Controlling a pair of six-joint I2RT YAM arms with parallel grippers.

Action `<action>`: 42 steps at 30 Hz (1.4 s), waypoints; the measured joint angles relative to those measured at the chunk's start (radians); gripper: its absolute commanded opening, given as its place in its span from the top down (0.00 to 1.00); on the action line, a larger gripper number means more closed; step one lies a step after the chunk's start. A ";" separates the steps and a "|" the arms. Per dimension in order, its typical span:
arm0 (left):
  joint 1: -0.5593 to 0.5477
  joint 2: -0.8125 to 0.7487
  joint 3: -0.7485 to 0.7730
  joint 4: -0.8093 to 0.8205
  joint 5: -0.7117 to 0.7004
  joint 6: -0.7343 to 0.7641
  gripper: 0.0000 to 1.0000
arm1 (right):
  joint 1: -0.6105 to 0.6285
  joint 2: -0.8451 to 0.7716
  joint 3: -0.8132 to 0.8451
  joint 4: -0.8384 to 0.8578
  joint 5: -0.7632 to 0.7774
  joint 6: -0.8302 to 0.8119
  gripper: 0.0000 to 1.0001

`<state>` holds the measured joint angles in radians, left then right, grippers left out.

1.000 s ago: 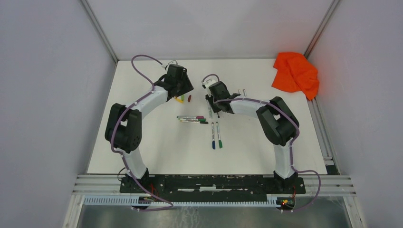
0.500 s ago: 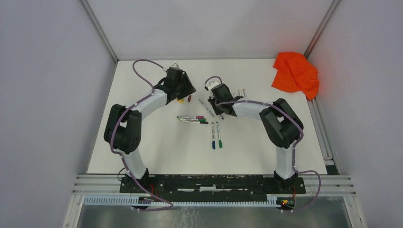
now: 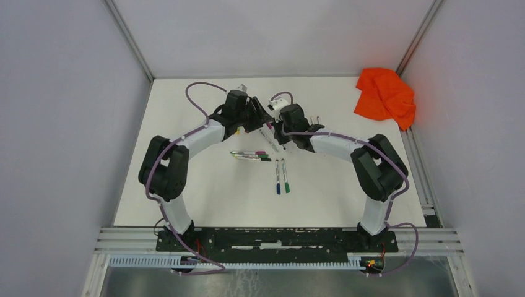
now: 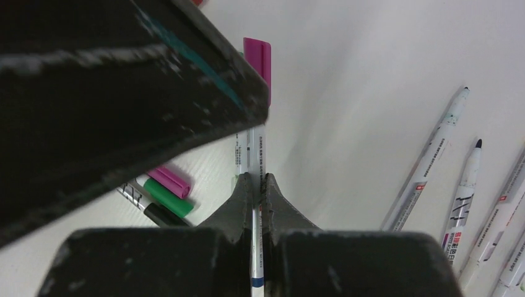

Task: Open the pen caps

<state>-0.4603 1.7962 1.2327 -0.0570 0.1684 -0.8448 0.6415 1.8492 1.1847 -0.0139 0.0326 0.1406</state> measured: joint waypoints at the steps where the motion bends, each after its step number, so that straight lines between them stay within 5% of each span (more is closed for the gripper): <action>1: -0.005 0.003 0.000 0.005 0.000 0.000 0.39 | 0.000 -0.001 -0.001 0.005 -0.005 0.005 1.00; 20: -0.026 0.044 0.000 0.011 -0.031 -0.041 0.43 | 0.021 -0.124 -0.090 0.067 -0.046 0.042 1.00; 29: -0.035 0.058 0.000 0.039 -0.035 -0.055 0.66 | 0.029 -0.134 -0.123 0.077 -0.060 0.058 1.00; 34: -0.035 0.058 0.000 0.064 -0.031 -0.064 0.98 | 0.030 -0.143 -0.124 0.083 -0.059 0.068 1.00; 42: -0.034 0.058 0.000 0.091 -0.002 -0.063 0.98 | 0.029 -0.148 -0.137 0.106 -0.063 0.068 0.75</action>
<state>-0.4946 1.8545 1.2327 0.0338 0.1669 -0.9073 0.6704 1.7008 1.0481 0.0921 -0.0307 0.2081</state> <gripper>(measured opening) 0.173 0.180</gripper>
